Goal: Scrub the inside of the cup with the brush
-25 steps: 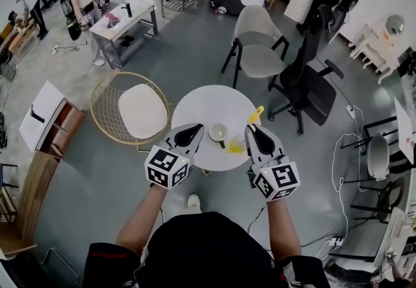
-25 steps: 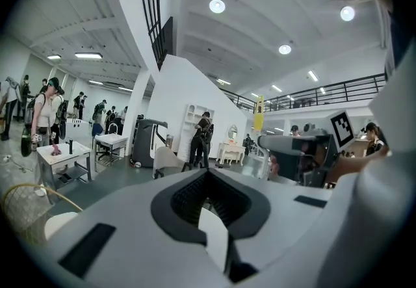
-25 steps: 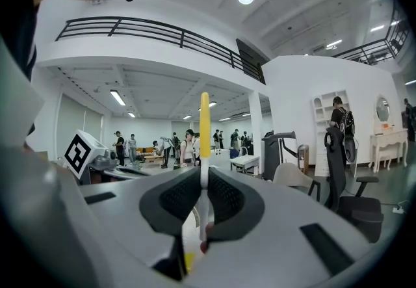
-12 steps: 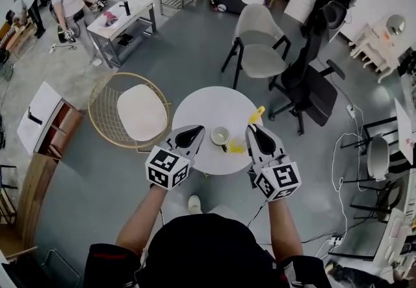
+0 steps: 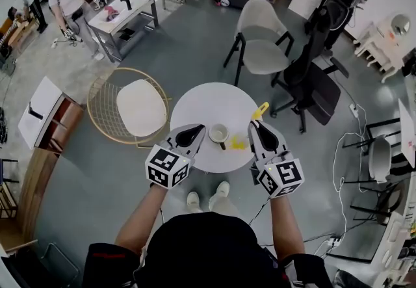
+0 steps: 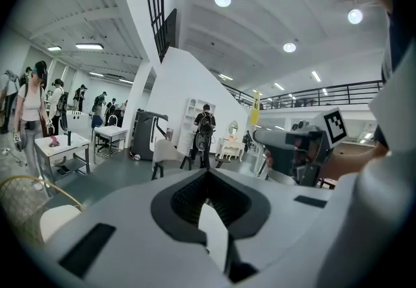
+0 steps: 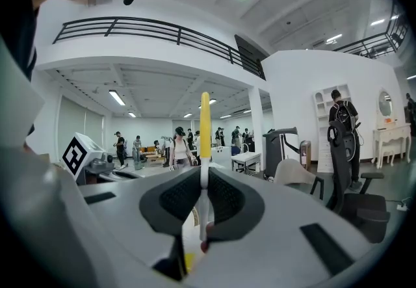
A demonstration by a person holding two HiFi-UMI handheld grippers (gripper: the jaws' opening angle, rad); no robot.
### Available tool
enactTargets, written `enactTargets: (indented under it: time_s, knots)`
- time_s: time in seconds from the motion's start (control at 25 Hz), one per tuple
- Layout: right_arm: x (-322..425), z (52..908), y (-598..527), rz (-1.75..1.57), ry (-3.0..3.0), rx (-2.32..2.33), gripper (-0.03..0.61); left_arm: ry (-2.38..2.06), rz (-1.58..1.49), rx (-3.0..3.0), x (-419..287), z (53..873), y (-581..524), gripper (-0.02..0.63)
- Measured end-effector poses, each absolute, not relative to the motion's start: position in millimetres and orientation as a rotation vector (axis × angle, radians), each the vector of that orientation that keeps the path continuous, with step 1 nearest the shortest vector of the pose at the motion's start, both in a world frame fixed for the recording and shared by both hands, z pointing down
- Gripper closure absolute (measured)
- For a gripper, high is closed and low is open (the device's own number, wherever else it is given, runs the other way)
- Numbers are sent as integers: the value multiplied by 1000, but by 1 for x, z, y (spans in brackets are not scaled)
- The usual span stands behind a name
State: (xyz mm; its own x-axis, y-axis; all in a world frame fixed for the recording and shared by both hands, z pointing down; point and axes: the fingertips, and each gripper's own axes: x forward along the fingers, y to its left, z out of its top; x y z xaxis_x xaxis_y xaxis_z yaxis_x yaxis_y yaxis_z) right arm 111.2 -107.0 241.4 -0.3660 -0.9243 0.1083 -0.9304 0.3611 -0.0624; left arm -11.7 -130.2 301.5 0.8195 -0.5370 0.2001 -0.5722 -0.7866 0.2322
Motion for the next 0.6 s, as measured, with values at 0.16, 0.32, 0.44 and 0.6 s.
enactTargets:
  time_s: [0.16,0.32,0.44,0.6]
  knots:
    - [118,243,-116,175,-2562,1707,531,-876,162,2695,-7,303,-135,598]
    - [126,245,-123,176,-2571,1708,531,-881,167,2684,-1,310,-137,598]
    - [130,246,-128,181,-2573,1707,531,-877,184,2674,3,315,-138,598]
    - [133,254,-129,196,-2575,1703,531,-879,202,2658,4,327,-138,598]
